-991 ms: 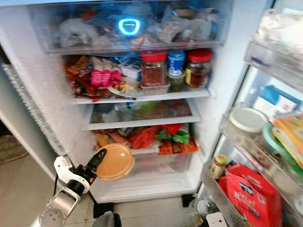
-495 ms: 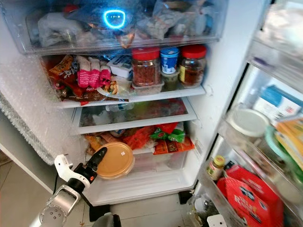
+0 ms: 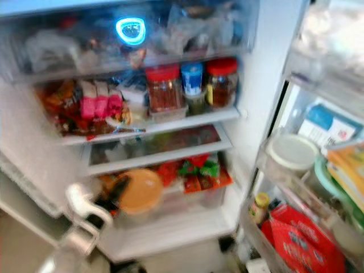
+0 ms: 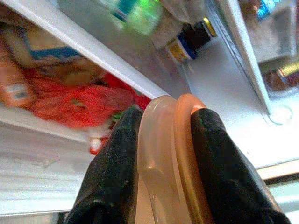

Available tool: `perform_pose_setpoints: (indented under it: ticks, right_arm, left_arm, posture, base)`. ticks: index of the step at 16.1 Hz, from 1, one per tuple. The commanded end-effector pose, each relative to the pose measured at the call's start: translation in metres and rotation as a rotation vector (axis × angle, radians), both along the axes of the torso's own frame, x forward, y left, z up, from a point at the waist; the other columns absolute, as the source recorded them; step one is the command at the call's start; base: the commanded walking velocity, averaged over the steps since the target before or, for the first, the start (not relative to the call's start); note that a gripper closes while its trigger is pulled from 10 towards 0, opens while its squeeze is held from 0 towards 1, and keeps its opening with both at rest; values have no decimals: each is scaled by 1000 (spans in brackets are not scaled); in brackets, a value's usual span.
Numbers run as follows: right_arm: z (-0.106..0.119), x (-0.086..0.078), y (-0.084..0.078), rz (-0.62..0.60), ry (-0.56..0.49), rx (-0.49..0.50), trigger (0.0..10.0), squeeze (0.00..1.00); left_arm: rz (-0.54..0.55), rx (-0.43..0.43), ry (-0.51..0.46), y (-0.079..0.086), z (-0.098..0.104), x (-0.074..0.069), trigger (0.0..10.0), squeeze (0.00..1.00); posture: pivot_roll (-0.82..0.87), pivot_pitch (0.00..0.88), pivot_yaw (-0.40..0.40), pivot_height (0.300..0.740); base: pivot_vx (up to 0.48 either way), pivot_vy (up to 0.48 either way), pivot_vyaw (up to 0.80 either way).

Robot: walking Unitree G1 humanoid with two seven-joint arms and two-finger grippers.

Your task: Restocking fridge

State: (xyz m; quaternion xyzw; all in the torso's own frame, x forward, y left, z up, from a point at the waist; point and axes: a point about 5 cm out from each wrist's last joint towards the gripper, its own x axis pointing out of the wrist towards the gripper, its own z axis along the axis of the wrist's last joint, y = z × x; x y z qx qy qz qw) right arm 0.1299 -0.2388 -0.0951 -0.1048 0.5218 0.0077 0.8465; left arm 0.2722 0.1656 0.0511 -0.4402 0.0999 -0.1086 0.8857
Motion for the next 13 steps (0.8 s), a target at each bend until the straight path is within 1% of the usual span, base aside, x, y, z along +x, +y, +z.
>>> perform_pose_setpoints:
  ticks: [1, 4, 6, 9, 11, 13]
  right_arm:
    - [0, 5, 8, 18, -7, 21, 10000, 0]
    - [-1, 4, 8, 17, -5, 23, 10000, 0]
    - [-1, 5, 8, 17, -4, 24, 10000, 0]
    - [-1, 5, 9, 15, -5, 26, 10000, 0]
    - [-1, 5, 9, 16, -5, 27, 10000, 0]
    - [-1, 5, 9, 14, -5, 28, 10000, 0]
  left_arm:
    - [24, 33, -12, 13, 3, 1, 10000, 0]
    - [19, 33, -12, 12, 2, 1, 10000, 0]
    - [6, 51, -15, 11, 3, 2, 10000, 0]
    - [7, 47, -18, 12, 4, 4, 10000, 0]
    - [3, 48, -21, 11, 5, 6, 10000, 0]
    - [-6, 47, -32, 8, 8, 13, 10000, 0]
  posture:
    - [-101, 0, 56, 638]
    - [-101, 0, 56, 638]
    - [-99, 0, 55, 638]
    - [-99, 0, 58, 638]
    - [-99, 0, 59, 638]
    - [-103, 0, 59, 638]
  base:
    - [285, 0, 0]
    - [289, 0, 0]
    - [292, 0, 0]
    - [305, 0, 0]
    - [307, 0, 0]
    - [307, 0, 0]
